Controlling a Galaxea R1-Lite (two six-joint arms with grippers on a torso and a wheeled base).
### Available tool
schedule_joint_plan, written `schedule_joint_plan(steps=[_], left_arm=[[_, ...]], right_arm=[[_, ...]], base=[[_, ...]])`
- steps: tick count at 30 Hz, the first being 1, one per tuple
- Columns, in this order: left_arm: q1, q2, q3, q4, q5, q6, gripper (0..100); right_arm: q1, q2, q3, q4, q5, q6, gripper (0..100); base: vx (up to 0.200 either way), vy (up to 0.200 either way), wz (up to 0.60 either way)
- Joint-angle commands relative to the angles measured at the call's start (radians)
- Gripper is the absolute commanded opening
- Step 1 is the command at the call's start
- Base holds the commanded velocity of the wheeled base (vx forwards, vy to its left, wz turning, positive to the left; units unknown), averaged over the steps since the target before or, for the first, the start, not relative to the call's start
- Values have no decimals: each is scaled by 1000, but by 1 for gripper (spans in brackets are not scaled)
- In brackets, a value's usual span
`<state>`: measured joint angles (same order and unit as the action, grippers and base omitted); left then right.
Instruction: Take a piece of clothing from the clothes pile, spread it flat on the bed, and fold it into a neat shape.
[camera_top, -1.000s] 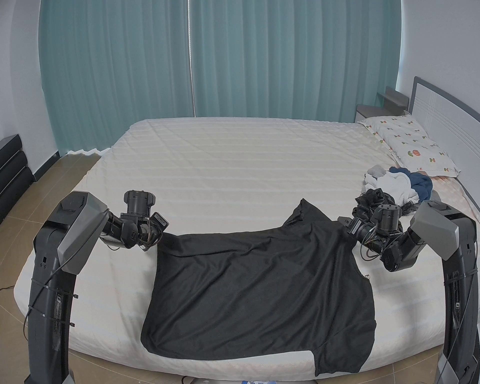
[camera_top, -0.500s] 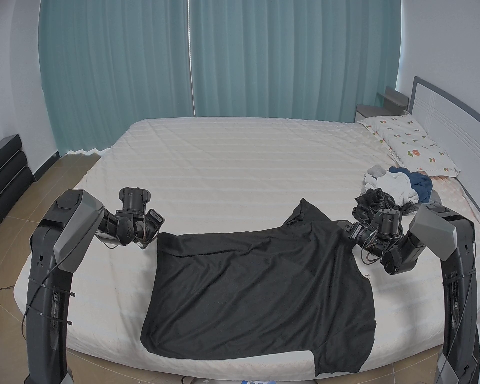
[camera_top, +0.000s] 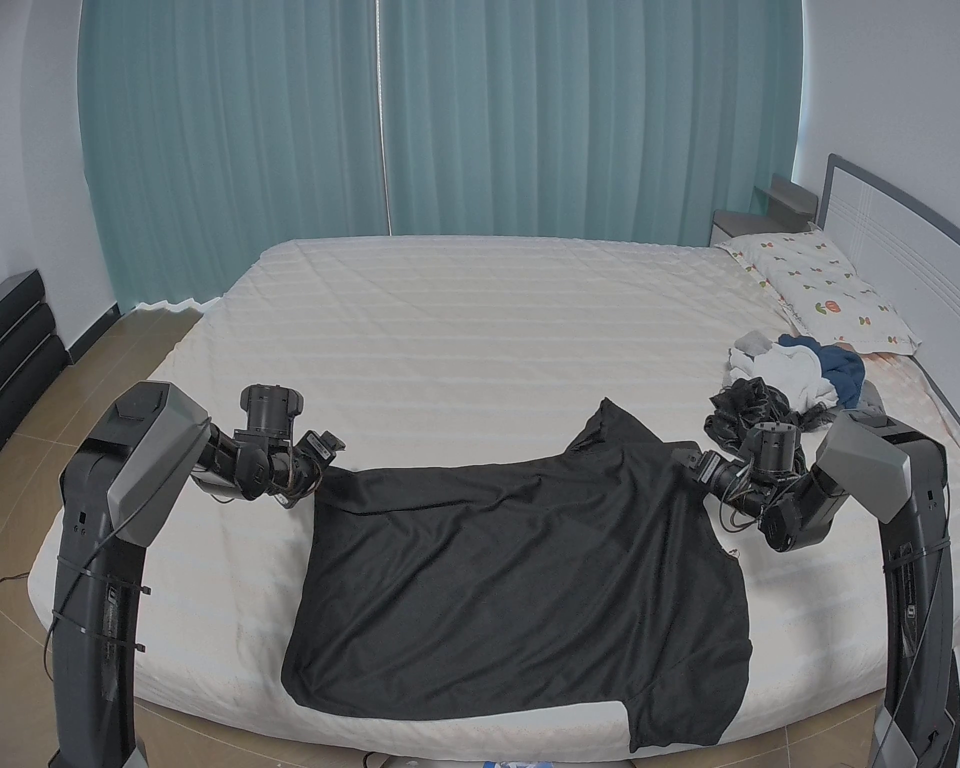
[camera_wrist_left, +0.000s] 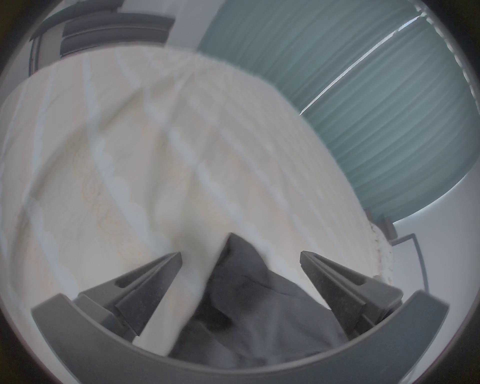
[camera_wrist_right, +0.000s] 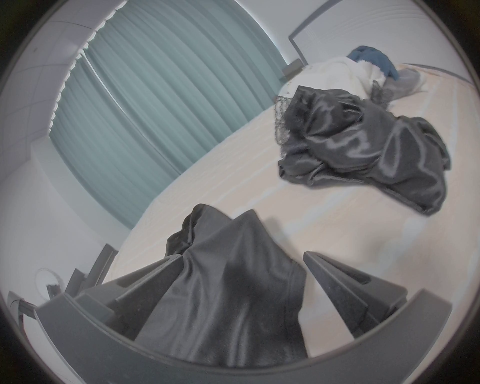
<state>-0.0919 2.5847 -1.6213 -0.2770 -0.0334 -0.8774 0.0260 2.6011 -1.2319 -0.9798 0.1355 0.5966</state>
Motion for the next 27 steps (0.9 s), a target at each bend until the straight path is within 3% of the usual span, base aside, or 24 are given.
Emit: schedule_joint_plan(steps=[1, 2, 27], left_arm=[[-14, 20, -28, 6, 0, -6, 100], [-14, 22, -28, 6, 0, -5, 0], [-6, 5, -19, 7, 12, -11, 0]], right_arm=[[3, 2, -6, -16, -1, 2, 100], [3, 2, -6, -16, -1, 2, 100], [8, -9, -3, -20, -1, 8, 100]], base=[[0, 0, 0], [0, 0, 0], [0, 0, 0]])
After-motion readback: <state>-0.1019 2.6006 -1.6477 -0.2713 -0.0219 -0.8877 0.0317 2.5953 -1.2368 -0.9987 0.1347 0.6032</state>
